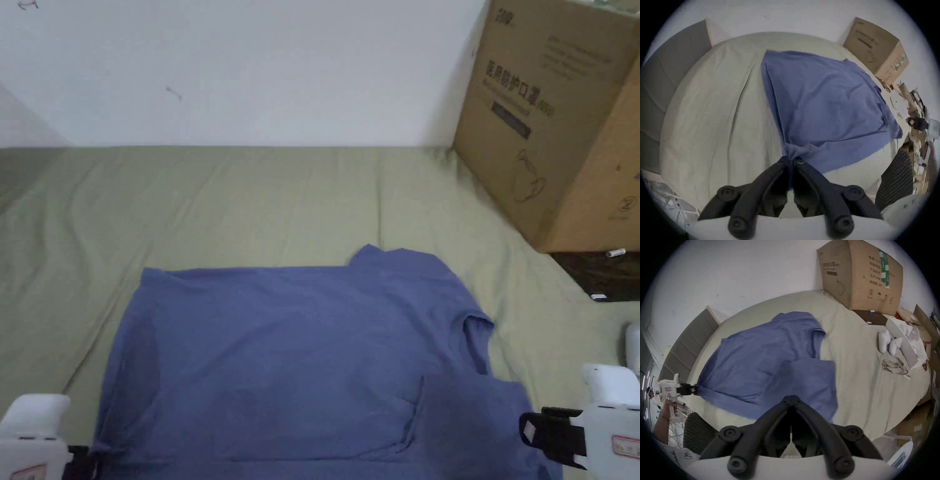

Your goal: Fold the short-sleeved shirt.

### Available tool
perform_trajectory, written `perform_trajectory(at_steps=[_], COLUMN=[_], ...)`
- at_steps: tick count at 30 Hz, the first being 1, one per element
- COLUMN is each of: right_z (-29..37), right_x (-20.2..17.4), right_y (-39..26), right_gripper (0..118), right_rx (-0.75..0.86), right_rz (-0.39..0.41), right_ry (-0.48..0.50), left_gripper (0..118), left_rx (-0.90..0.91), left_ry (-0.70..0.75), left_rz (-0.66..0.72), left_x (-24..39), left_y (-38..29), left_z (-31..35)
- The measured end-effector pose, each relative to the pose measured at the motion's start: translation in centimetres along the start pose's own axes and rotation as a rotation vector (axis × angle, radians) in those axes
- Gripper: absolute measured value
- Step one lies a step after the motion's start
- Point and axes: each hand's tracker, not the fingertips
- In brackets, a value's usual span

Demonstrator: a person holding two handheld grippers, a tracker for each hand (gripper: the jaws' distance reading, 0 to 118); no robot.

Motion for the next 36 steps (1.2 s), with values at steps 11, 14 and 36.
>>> perform_trajectory(at_steps=[11,14,36], right_z=[-9.8,-7.8,-5.6], right_x=[5.8,4.2,2.2], right_y=[-2.2,-2.2,12.4], right_gripper=[95,76,4], right_rx=[-0.429,-0.373,-0.131], right_rz=[0.022,0.148,-0.054], right_ry=[-0.161,-0.200,0.029], left_gripper=[4,4,4], left_rx=[0.030,0.004,-0.023], left_ry=[-0.005,0.004,-0.174], left_rz=[0.115,0.111,0.433], left_x=[-0.8,-1.2,-6.7], left_y=[0.3,-0.1,10.8], left_z=[1.4,0.7,-2.8])
